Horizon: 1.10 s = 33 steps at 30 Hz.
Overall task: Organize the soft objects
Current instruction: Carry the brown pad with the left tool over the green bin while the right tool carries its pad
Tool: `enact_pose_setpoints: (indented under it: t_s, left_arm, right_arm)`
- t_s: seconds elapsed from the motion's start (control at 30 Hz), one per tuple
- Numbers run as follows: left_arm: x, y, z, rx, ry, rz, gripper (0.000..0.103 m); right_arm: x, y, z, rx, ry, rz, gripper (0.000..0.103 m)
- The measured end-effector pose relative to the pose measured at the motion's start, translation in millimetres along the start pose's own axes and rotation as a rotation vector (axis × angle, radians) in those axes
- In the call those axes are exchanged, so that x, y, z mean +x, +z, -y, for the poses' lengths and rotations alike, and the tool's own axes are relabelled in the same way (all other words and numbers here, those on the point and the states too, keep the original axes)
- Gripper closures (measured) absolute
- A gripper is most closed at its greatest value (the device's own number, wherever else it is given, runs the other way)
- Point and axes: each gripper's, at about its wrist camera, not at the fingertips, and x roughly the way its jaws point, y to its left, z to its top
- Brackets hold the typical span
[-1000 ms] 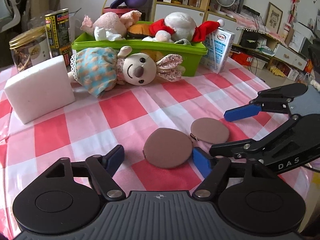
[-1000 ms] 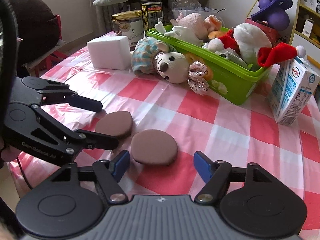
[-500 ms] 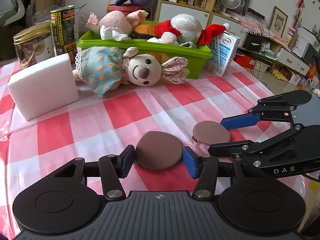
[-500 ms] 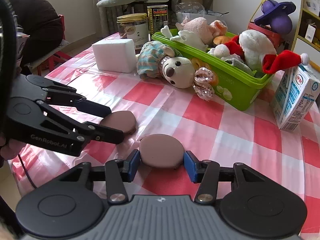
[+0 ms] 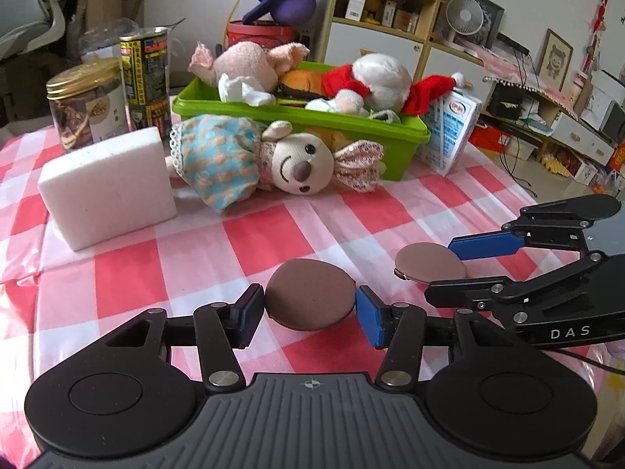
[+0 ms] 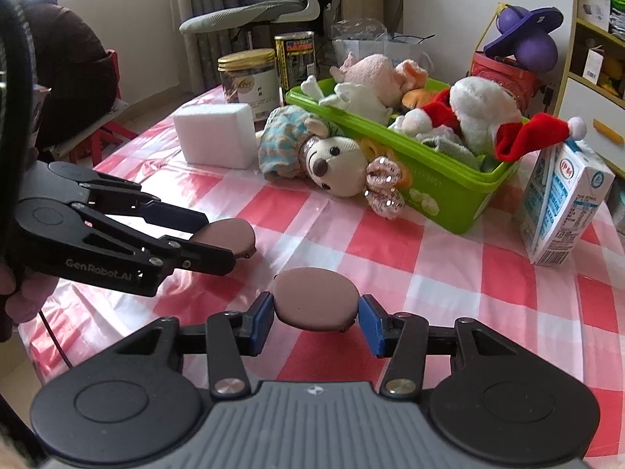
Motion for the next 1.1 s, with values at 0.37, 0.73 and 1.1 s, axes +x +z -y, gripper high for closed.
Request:
enact_pose_setpoints:
  t_s: [0.37,0.73,1.1]
  left_arm:
    - [-12.7,19.5,-3.5,-0.026,0.027,0.058,0.05]
    - [-20.6,44.1,-7.3,-0.071,0.058,0.118,0.05]
    - [-8.8,89.4,1.3,-0.072,0.029,0.144,0.05]
  right_arm:
    - [-14.6,21.3,9.2,0.073,-0.028,0.081,0.079]
    - [-27.0,47.6,23.2,0.17,-0.078,0.165,0.079]
    - [-27.5,66.8,40.2,0.265,-0.14,0.232,0.079]
